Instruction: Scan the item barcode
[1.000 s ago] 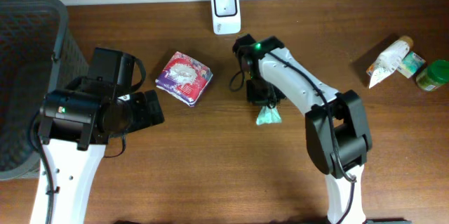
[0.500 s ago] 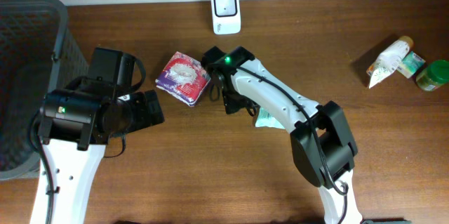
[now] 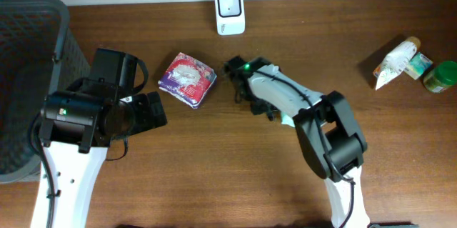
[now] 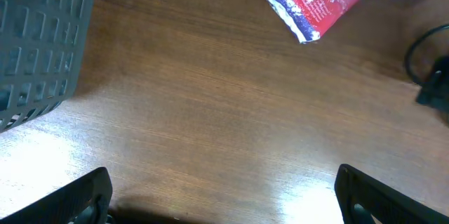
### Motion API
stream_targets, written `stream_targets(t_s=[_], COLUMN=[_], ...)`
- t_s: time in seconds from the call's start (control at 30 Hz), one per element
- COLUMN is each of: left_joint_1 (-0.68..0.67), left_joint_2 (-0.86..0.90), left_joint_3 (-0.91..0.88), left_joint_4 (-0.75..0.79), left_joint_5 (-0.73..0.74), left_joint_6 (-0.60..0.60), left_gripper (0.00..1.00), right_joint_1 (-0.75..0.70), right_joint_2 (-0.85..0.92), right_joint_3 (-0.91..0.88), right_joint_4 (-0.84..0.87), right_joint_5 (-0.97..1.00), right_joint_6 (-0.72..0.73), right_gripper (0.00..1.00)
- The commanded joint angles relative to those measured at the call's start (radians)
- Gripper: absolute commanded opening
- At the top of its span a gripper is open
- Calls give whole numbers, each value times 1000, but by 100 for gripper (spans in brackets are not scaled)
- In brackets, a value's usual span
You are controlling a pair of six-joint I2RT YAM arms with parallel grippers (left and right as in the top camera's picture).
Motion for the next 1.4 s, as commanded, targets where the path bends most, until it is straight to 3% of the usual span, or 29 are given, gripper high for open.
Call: stream_targets(t_s=[0.0,0.17,0.23,0.43,0.6,0.63,0.67,0.7,0.73,1.03,1.27,1.37], left_joint_1=[-3,-3,-3,-3,-3,-3,-3,-3,-3,-3,-3,-3], left_joint_2=[-4,-4,-4,-4,-4,-4,-4,-4,-4,-4,-4,-4], left_joint_3=[3,3,3,3,3,3,3,3,3,3,3,3], left_joint_4=[2,2,2,2,2,2,2,2,2,2,2,2], left_joint_5=[-7,-7,-8,-7,-7,-7,-8,-7,-7,-8,-7,-7], left_joint_6=[-9,-10,-10,-9,-10,-9,-9,-10,-9,-9,-10,-10], left_gripper=[99,99,99,99,99,99,99,99,99,99,99,99], right_joint_1=[-33,-52,-76,-116,-49,-29,-10,12,19,-34,-114,-125], right_joint_2=[11,8,8,8,8,8,9,9,9,9,9,9], right_joint_3=[-27,80,97,91,250,255,254,243,222,83,76,76], right_joint_4=[3,-122,-156,-115,-286,-288,-283,-262,-232,-123,-114,-108], right_joint_5=[-58,-82,-81,-106,-75,-90,-126,-145,-145,-142,-141,-137], right_joint_6=[-38,-114,-119,-223,-188,-188,-189,-188,-146,-136,-172,-198], right_gripper=[72,80,92,91,91,91,80,62,58,59,60,64])
